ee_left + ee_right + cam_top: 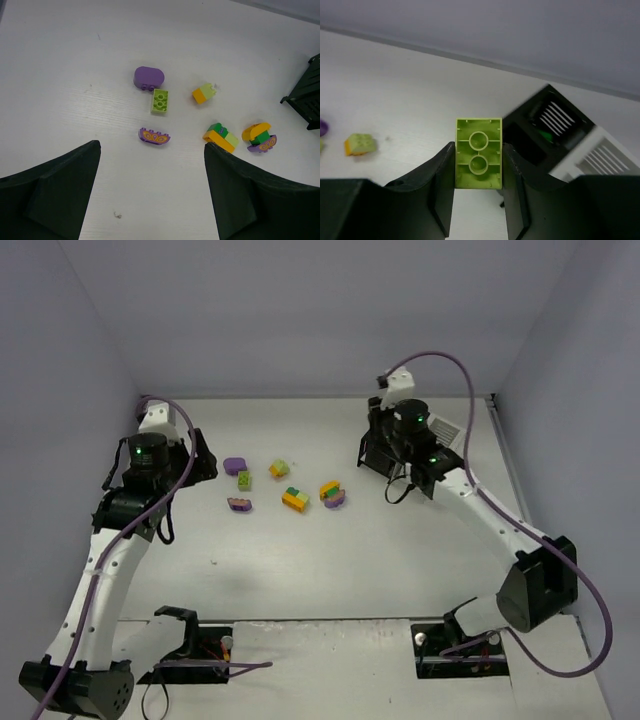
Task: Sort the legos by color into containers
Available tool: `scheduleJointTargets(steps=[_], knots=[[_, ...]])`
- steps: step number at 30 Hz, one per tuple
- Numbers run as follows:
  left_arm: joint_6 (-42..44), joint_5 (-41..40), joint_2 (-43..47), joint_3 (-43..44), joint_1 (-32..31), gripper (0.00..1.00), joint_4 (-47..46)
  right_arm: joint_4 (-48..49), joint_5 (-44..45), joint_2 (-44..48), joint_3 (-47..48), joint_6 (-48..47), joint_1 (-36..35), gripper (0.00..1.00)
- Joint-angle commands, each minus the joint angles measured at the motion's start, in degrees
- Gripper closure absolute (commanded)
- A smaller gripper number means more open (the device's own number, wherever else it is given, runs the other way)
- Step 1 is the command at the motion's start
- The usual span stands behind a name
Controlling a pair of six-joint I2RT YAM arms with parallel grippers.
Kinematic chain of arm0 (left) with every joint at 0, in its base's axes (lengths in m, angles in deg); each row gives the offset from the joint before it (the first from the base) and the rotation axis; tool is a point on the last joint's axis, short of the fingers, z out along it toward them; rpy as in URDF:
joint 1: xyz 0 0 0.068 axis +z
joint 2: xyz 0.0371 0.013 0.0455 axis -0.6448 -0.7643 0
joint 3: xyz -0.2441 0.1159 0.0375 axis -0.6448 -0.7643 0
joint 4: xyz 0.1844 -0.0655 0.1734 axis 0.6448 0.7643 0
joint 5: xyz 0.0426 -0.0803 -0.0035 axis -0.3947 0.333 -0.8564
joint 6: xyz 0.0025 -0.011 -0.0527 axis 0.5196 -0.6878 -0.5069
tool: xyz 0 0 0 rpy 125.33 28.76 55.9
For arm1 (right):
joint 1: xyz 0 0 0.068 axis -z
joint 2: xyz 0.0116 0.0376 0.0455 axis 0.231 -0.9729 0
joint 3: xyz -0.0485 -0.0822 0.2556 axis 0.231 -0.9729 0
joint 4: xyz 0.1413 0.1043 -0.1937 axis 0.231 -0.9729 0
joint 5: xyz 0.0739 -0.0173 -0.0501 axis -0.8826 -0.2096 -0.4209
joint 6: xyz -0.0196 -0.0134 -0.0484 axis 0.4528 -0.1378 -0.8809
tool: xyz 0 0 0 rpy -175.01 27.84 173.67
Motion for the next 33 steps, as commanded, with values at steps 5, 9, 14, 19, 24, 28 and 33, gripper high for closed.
scheduleJointTargets(steps=[5,9,14,19,24,28,33], knots=[[1.2,0.1,-2.6,2.9,0.3,0.22,-6.1,-4.5,6.1,6.8,-4.0,8.6,15.2,0.97],[2.4,1.0,-1.8,-0.7,0.6,0.22,-7.6,-4.9,3.2,5.1,-5.0,10.2,23.6,0.96],[3.1,-0.5,-1.2,-2.4,0.7,0.22,-7.5,-4.8,-0.9,-0.6,-3.5,12.4,27.5,0.94],[3.1,-1.1,-2.0,-2.7,0.7,0.22,-7.3,-4.4,-0.9,-6.4,-0.1,12.5,28.0,0.92],[3.0,-0.5,-2.7,-2.4,0.7,0.22,-6.8,-4.3,-1.0,-11.1,2.9,12.7,28.9,0.84],[2.9,-0.3,-2.7,-2.4,0.8,0.22,-6.9,-4.3,-1.6,-12.8,4.6,12.7,28.9,0.74],[2.6,0.7,-2.8,-2.3,1.2,0.22,-6.9,-4.5,-3.6,-12.4,5.9,12.3,28.9,0.49]])
